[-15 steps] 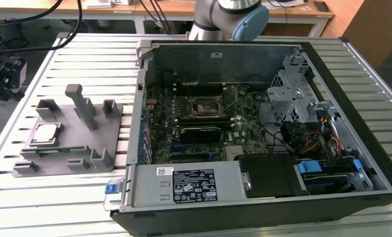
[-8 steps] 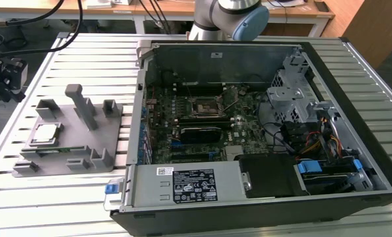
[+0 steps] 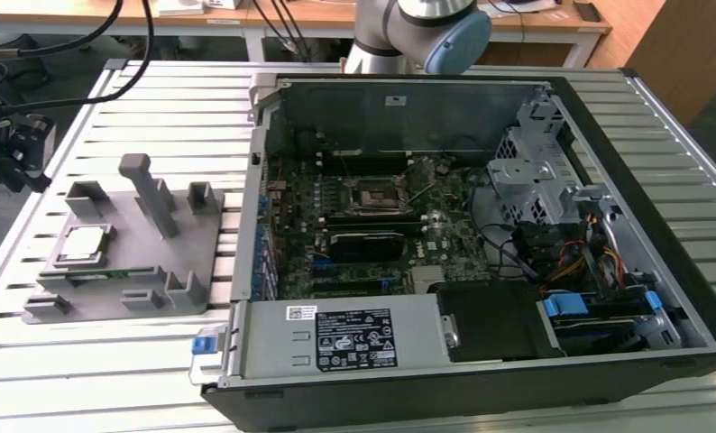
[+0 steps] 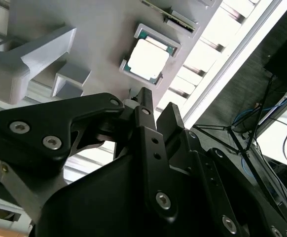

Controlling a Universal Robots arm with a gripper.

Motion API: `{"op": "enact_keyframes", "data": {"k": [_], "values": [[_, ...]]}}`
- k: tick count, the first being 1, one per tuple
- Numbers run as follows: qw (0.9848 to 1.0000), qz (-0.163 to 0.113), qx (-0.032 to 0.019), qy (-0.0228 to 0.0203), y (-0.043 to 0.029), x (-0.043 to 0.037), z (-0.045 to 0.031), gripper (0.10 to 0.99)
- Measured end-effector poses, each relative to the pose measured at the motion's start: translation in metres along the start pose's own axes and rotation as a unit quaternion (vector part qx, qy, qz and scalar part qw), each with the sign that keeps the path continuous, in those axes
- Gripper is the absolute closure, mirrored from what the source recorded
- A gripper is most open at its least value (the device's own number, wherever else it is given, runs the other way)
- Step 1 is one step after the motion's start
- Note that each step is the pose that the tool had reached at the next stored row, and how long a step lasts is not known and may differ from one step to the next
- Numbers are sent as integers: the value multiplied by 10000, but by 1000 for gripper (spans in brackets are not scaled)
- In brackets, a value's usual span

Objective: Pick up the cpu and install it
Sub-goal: 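Pick up the cpu and move it towards the insertion slot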

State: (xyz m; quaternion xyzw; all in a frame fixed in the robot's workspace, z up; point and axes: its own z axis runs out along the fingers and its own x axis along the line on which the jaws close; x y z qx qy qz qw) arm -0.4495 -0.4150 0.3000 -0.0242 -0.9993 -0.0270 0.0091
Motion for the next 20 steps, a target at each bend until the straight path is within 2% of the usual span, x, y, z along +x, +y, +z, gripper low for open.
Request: {"op": "enact_keyframes", "data": {"k": [5,8,13,16,17,18,19,20], "values": [[9999,-168,4,14,-8,-17,87,776],[9998,-175,0,28,-9,-83,124,776],[9998,-179,-4,26,-13,-84,183,776],[9995,-321,-1,34,-17,-84,207,776],[9993,-364,0,42,-20,-85,217,765],[9992,-390,1,49,-23,-85,234,706],[9992,-407,3,53,-24,-85,254,706],[9991,-409,4,54,-25,-86,271,647]]}}
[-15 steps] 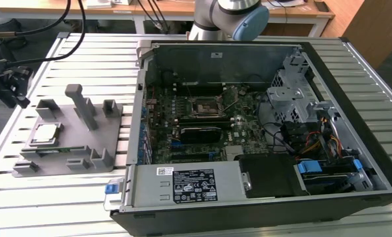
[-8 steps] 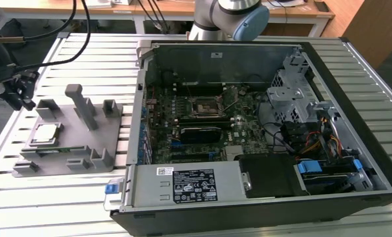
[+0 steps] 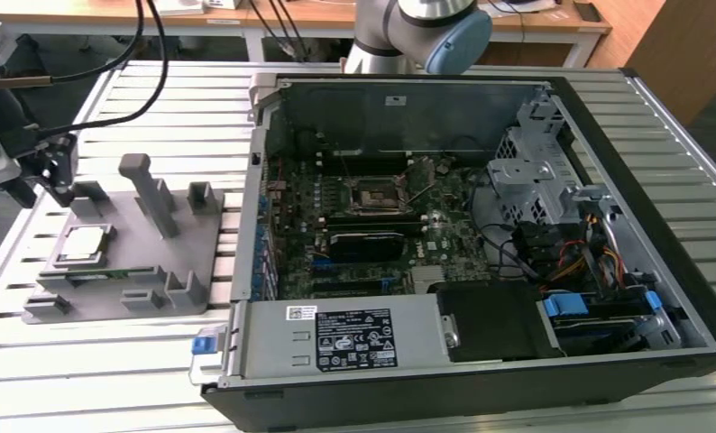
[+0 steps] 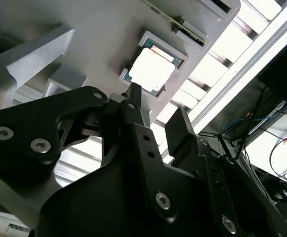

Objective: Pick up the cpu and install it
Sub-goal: 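Pick up the cpu and move it towards the insertion slot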

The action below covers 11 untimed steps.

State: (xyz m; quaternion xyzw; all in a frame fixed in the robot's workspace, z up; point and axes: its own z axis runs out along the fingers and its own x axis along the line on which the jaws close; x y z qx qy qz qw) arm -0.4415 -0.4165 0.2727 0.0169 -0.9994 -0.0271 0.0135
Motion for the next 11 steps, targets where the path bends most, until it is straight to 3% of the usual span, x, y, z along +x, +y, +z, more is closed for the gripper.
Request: {"op": "enact_keyframes", "data": {"k": [1,2,4,5,7,9,10,11], "values": [[10000,0,0,0,-1,-1,20,588],[10000,-1,2,-1,-2,-1,37,588],[10000,0,4,0,-4,-2,73,475],[10000,1,4,0,-5,-3,91,475],[10000,12,3,-2,-7,-4,129,357],[10000,62,2,-8,-9,-5,164,357],[9999,110,1,-12,-10,-5,180,294],[9999,150,0,-14,-11,-5,198,294]]}}
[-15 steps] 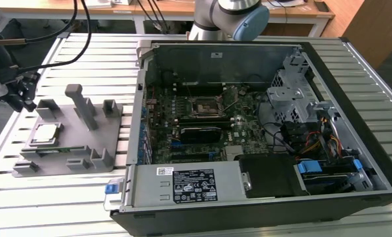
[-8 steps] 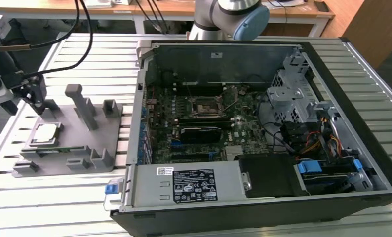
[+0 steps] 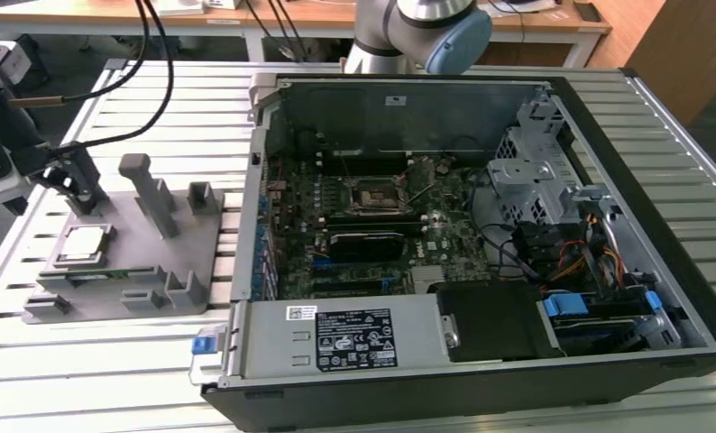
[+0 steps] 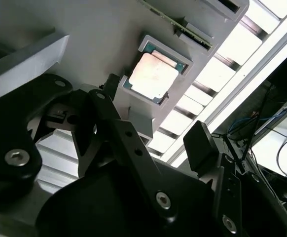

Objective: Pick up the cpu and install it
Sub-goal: 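Pick up the cpu and move it towards the insertion slot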

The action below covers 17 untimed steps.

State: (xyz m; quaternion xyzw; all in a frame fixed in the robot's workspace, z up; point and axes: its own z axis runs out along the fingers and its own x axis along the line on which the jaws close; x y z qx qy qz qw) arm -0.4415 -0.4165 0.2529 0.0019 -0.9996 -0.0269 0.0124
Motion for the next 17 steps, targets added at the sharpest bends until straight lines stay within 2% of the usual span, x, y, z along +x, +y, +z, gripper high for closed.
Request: {"op": "enact_keyframes", "data": {"k": [2,6,17], "values": [[10000,8,0,0,-7,1,73,294],[9999,-151,4,8,-18,-1,132,294],[9999,-158,4,-1,-34,-3,326,294]]}}
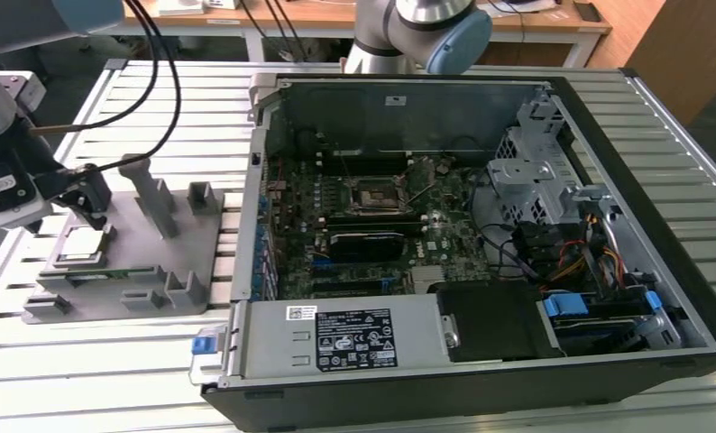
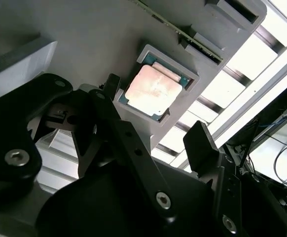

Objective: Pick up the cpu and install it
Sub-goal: 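Pick up the cpu and move it towards the insertion slot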

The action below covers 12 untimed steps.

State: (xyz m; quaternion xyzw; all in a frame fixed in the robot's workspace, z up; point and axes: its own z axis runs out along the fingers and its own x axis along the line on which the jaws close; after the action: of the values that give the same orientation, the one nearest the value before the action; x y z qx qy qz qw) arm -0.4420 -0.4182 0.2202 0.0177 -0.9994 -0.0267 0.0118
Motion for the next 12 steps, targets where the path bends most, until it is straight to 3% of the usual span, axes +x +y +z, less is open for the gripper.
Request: {"op": "enact_keyframes", "data": {"k": [12], "values": [[10000,-3,10,-61,-11,29,196,294]]}}
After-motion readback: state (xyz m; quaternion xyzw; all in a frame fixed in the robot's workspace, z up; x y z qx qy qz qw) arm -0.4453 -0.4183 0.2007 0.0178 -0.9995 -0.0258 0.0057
